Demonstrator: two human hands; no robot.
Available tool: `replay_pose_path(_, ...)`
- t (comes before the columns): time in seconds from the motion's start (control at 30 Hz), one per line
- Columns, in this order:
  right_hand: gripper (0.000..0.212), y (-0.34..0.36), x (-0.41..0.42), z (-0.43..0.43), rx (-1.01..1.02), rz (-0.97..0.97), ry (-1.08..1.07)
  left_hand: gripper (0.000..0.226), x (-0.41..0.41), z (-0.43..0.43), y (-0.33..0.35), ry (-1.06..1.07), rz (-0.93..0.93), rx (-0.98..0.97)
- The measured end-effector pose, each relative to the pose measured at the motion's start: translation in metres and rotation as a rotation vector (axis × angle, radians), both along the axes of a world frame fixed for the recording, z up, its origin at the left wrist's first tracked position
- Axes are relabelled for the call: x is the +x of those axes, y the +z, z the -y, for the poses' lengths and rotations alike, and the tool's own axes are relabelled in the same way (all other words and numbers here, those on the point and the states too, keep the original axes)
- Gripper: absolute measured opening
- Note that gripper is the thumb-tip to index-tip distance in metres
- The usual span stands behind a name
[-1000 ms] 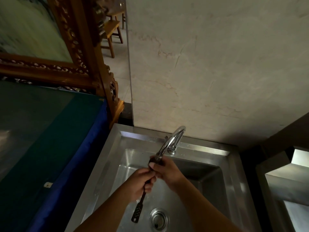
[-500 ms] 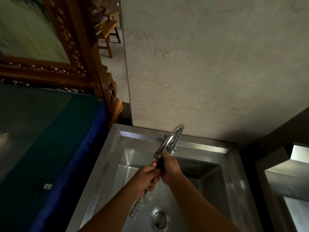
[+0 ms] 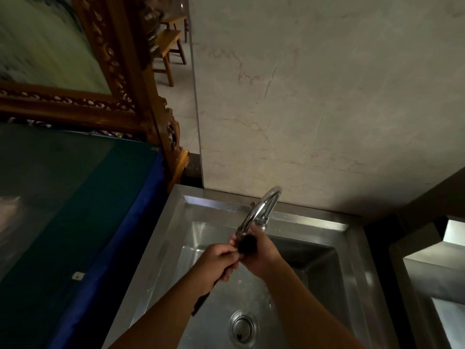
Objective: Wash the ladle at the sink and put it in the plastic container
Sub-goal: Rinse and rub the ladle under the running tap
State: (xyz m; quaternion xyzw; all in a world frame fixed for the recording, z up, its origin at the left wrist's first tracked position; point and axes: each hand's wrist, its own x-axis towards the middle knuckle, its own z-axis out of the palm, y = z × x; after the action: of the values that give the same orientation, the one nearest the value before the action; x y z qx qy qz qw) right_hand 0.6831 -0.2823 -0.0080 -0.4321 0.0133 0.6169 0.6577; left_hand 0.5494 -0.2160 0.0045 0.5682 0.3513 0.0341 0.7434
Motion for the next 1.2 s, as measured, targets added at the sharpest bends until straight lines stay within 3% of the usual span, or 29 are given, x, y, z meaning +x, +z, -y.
replay_pose_path(0.13,0.022,-0.003,0.01,0.007,-0.17,0.424,0.14,0.012,0.0,-0.008,0.004,-0.026,-0.078,0.135)
replay_pose_path(0.3,0.026,-0.002,0.019,0.011,-0.298,0.78,0.402,0.009,0.005,-0.021,0.007,-0.053,-0.105,0.269)
replay_pose_path(0.43,0.025,-0.01,0.003,0.007,-0.249,0.614,0.125,0.011,0.014,-0.019,0.01,0.001,-0.081,0.277)
replay_pose_path(0.57,0.018,-0.019,-0.025,0.0,-0.229,0.351,-0.139,0.017,0.014,-0.002,0.008,0.144,-0.035,0.15)
replay_pose_path(0.63,0.018,-0.022,-0.032,-0.003,-0.182,0.247,-0.174,0.016,0.011,0.004,0.004,0.202,-0.041,0.145)
replay_pose_path(0.7,0.019,-0.021,-0.025,-0.002,-0.2,0.281,-0.082,0.017,0.005,0.003,0.002,0.181,-0.065,0.186)
replay_pose_path(0.77,0.022,-0.018,-0.01,0.002,-0.256,0.498,0.19,0.02,-0.004,-0.007,-0.001,0.076,-0.095,0.257)
replay_pose_path(0.9,0.025,-0.004,0.02,0.004,-0.399,1.123,0.853,0.022,-0.014,-0.025,-0.009,-0.239,-0.19,0.542)
replay_pose_path(1.07,0.025,0.009,0.036,-0.007,-0.327,1.605,1.057,0.03,-0.001,-0.035,-0.001,-0.355,-0.191,0.68)
replay_pose_path(1.2,0.031,0.009,0.041,-0.014,-0.219,2.018,1.25,0.021,0.009,-0.041,0.007,-0.461,-0.212,0.796)
